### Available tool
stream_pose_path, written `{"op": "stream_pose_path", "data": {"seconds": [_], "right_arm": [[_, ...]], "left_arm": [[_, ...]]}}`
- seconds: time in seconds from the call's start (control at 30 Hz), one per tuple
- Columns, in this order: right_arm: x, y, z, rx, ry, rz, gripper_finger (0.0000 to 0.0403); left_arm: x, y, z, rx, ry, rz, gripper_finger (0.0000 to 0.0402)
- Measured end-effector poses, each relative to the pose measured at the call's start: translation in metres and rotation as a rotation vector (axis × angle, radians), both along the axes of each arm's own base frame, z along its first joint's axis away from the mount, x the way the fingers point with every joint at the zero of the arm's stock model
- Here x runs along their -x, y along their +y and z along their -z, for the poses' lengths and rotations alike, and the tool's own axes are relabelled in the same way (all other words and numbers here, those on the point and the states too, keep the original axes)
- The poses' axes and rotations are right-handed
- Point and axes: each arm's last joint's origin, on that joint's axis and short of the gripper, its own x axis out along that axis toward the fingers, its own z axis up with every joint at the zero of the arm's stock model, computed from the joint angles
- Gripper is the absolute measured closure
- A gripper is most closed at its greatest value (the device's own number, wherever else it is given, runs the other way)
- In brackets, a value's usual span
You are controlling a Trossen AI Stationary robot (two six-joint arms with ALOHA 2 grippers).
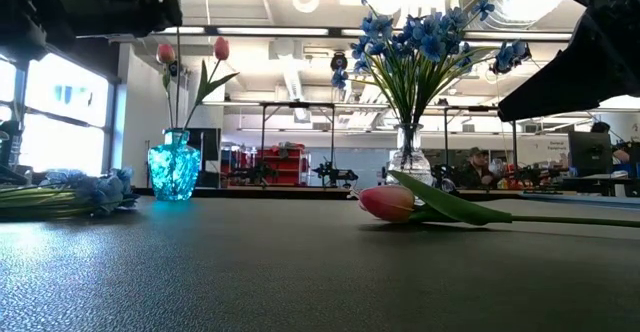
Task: Sort flowers into vase by color
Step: Put the left pink flower into the blue vase
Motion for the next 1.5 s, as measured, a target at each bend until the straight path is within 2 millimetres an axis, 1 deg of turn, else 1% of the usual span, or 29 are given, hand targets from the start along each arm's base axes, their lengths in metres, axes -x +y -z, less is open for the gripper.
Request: {"op": "stream_pose_path", "data": {"seconds": [0.17,0.37,0.6,0.83,1.0,1.13,1.33,1.5], "right_arm": [[0.000,0.000,0.000,0.000,0.000,0.000,0.0096],[0.000,0.000,0.000,0.001,0.000,0.000,0.0096],[0.000,0.000,0.000,0.001,0.000,0.000,0.0096],[0.000,0.000,0.000,0.001,0.000,0.000,0.0096],[0.000,0.000,0.000,0.001,0.000,0.000,0.0096],[0.000,0.000,0.000,0.001,0.000,0.000,0.0096],[0.000,0.000,0.000,0.001,0.000,0.000,0.0096],[0.000,0.000,0.000,-0.002,0.003,-0.003,0.0096]], "left_arm": [[0.000,0.002,0.001,0.020,-0.029,0.021,0.0398],[-0.002,0.003,0.004,0.038,-0.001,0.017,0.0389],[-0.002,0.004,0.007,0.086,0.016,-0.044,0.0387],[-0.002,0.005,0.008,0.100,-0.003,-0.036,0.0387],[-0.003,0.005,0.010,0.114,0.029,-0.038,0.0384],[-0.004,0.006,0.013,0.139,0.035,-0.044,0.0361],[-0.004,0.006,0.014,0.167,0.017,-0.053,0.0299],[-0.006,0.006,0.020,0.205,0.069,-0.063,0.0256]]}}
